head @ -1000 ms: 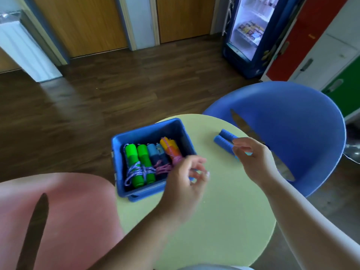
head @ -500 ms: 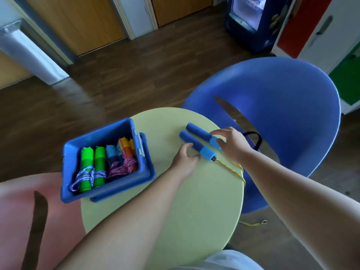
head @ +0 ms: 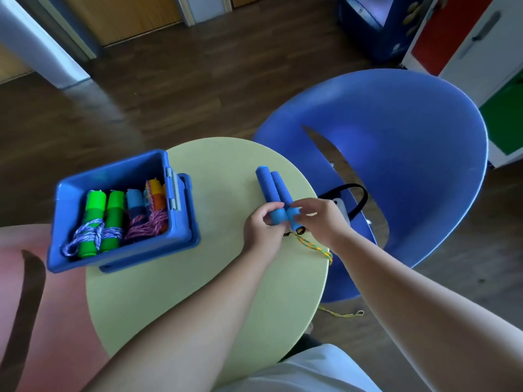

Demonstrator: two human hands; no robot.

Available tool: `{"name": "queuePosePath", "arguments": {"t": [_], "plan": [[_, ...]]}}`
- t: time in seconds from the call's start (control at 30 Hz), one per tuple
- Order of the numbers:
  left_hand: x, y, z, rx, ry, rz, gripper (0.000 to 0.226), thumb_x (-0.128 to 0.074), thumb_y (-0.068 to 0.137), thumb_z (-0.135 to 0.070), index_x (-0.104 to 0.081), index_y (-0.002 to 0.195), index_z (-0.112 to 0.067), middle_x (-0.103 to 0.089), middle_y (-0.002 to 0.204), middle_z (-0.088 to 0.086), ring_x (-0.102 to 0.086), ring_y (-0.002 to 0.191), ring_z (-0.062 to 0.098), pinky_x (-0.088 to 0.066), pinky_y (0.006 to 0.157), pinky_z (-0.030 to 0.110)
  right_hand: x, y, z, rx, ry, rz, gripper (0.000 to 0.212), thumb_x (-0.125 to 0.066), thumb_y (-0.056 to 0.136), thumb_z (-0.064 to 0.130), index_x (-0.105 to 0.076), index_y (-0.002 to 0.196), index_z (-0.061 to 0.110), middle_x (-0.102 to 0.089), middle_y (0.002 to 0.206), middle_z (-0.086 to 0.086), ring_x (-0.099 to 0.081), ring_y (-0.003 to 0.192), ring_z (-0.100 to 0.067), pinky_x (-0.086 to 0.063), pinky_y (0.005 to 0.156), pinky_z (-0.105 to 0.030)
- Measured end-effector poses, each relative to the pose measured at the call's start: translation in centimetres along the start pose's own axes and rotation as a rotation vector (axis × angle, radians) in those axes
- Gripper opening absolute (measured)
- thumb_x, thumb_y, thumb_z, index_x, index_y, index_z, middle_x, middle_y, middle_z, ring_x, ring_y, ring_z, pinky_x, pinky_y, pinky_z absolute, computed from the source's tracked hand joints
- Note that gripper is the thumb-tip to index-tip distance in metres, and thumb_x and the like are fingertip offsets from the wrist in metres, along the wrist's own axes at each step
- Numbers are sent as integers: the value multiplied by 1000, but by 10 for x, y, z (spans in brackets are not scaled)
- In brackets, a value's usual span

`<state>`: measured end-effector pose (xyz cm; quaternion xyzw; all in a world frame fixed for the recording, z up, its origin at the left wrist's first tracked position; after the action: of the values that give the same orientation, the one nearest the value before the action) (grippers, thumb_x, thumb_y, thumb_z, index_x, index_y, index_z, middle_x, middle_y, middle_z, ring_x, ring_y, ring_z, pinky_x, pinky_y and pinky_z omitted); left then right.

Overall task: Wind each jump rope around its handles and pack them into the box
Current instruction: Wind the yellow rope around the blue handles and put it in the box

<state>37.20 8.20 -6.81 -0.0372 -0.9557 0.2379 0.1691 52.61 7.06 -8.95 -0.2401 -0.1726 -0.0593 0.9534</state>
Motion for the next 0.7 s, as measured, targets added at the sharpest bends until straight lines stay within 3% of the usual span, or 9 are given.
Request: {"name": "queuePosePath", "arguments": {"t": [0.07, 0.13, 0.2, 0.3, 0.4, 0.5, 0.63, 0.7], "plan": [[9, -14, 1, -35, -49, -27, 39, -81, 81, -8, -69, 106, -36, -74, 108, -8, -74, 87, 9, -55, 71, 15, 6, -18, 4, -18, 146, 19, 26, -74, 90, 11, -77, 106, 31, -71, 94, 4, -69, 82, -12, -57, 71, -23], [21, -33, 1, -58, -164, -37, 35, -81, 84, -7, -66, 108, -28, -75, 109, -1, -77, 82, 17, -60, 76, 24, 8, -40, 12, -27, 347, 55, 25, -73, 91, 7, -78, 106, 26, -74, 99, -9, -71, 81, -14, -55, 69, -20], [33, -52, 0, -71, -300, -46, 27, -78, 89, -4, -65, 107, -19, -78, 105, 7, -76, 79, 19, -61, 79, 33, 5, -63, 20, -26, 523, 91, 25, -73, 91, 4, -78, 106, 23, -73, 107, -21, -73, 85, -20, -55, 76, -30], [55, -82, -2, -102, -425, -36, 12, -70, 96, -5, -68, 104, -13, -77, 101, 6, -74, 83, 14, -60, 78, 32, -8, -94, 35, -4, 654, 126, 23, -69, 94, 1, -77, 106, 19, -72, 112, -24, -72, 89, -23, -55, 82, -39], [83, -113, -5, -148, -493, -34, 8, -65, 99, -6, -68, 100, -14, -73, 102, 4, -73, 86, 14, -61, 76, 33, -26, -124, 57, 44, 688, 150, 23, -67, 94, 0, -76, 106, 18, -74, 108, -19, -70, 90, -21, -56, 81, -37], [118, -139, -2, -245, -461, -18, 13, -64, 98, -2, -67, 98, -14, -74, 91, -4, -71, 82, 20, -62, 79, 38, -48, -151, 77, 103, 641, 139, 23, -70, 93, 0, -75, 104, 19, -73, 110, -20, -71, 89, -22, -57, 78, -37], [167, -165, 9, -307, -407, -94, 29, -64, 99, -6, -74, 92, -33, -75, 88, -6, -70, 83, 17, -60, 73, 33, -86, -188, 105, 148, 593, 132, 23, -71, 92, -1, -75, 103, 18, -72, 108, -19, -72, 84, -18, -59, 72, -32], [192, -179, 15, -333, -372, -159, 26, -64, 101, -13, -74, 96, -36, -75, 90, -6, -70, 84, 17, -61, 72, 39, -109, -210, 118, 159, 587, 135, 21, -70, 92, -2, -73, 105, 14, -72, 108, -19, -72, 82, -17, -59, 70, -30]]}}
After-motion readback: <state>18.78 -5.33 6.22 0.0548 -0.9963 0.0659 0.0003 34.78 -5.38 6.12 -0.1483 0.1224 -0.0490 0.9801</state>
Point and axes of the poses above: each hand's wrist, its own y-axis towards the middle knuckle, its own x-axis out of the back of the hand, z = x × y, the point moved 1 cm from there along y, towards the middle knuckle
